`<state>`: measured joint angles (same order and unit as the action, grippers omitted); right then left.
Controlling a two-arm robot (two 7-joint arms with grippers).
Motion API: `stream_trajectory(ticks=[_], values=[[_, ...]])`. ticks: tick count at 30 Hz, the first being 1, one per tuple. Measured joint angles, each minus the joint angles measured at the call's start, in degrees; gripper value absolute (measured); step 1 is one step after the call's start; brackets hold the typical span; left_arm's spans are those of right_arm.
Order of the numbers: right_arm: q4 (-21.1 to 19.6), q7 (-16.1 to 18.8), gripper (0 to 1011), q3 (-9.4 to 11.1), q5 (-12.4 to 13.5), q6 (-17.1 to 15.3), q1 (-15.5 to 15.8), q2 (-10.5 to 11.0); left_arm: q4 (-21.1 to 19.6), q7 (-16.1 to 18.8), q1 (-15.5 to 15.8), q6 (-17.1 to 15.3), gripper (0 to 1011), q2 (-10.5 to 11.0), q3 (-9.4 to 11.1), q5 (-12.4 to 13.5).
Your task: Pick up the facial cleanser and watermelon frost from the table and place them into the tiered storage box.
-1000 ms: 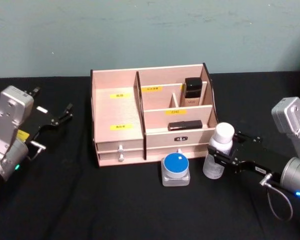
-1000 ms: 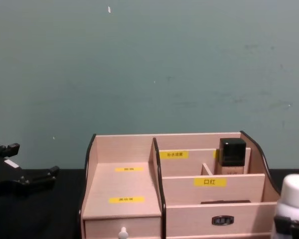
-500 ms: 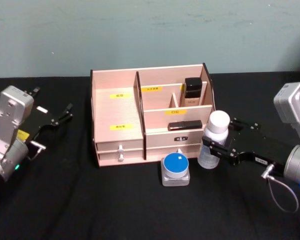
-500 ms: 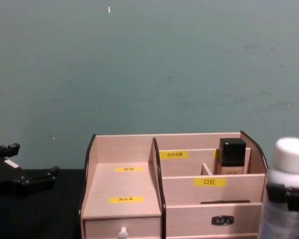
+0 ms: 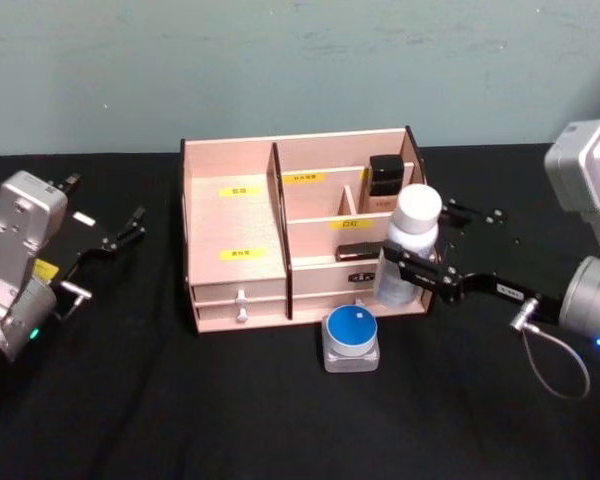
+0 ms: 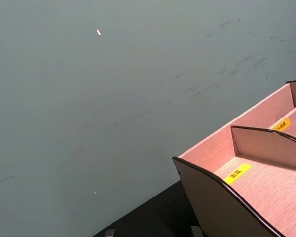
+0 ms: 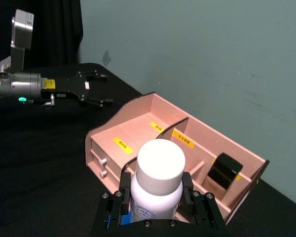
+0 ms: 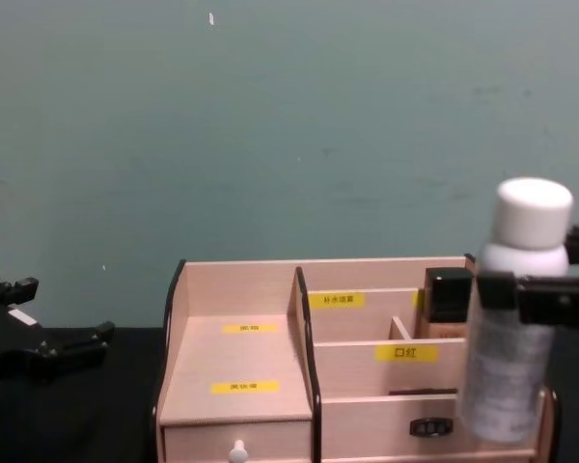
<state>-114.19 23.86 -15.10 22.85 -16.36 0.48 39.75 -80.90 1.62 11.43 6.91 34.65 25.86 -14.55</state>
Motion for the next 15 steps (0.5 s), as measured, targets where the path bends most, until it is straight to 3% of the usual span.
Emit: stream_trajectory(ticks=[15], values=[[3.38, -1.13, 613, -4.86, -2.37, -0.92, -7.83, -4.44, 0.0, 0.0, 0.0, 0.0, 1001, 0.0, 0.0, 0.0]])
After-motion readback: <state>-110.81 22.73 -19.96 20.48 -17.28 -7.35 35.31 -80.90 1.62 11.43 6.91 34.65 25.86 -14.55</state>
